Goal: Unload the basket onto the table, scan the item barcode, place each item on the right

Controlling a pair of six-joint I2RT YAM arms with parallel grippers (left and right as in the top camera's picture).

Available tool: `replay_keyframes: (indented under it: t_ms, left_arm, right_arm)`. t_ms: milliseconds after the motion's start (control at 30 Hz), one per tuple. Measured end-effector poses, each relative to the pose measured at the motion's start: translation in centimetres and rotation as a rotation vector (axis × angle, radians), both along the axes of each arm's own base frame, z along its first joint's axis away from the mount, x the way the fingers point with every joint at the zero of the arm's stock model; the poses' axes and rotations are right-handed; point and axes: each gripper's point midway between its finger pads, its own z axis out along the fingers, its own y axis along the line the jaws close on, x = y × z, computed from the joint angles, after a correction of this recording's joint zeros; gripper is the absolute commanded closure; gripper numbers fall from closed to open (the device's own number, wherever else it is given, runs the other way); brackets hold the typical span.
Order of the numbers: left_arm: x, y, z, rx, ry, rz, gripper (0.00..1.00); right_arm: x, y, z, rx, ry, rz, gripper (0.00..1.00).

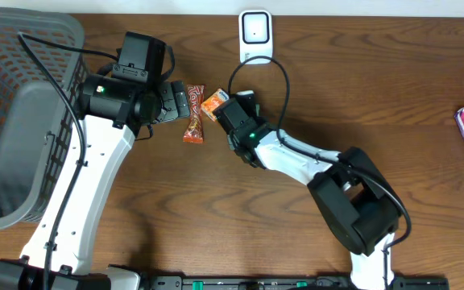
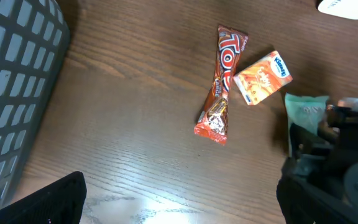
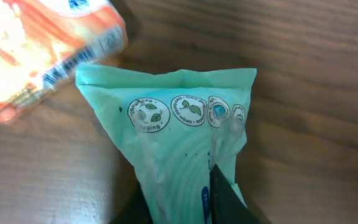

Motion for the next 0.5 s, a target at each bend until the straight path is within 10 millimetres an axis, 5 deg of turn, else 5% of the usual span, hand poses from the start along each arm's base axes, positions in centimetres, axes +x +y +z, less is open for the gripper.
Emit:
replay_keyframes:
  t_ms: [200,367,500]
  left_arm:
    - [0.0,0.0,0.0,0.0,0.0,0.0,0.02]
    - [0.0,0.0,0.0,0.0,0.0,0.0,0.02]
    - [0.0,0.0,0.0,0.0,0.0,0.0,0.02]
  right_arm:
    - [-1.4,-1.0,1.6,0.112,0.119,0.003,0.94]
    - [-0.3,-2.3,6.1,0.423,0.206,0.047,0.99]
    - [0.3,-4.2,6.6,0.643,0.308,0.119,0.99]
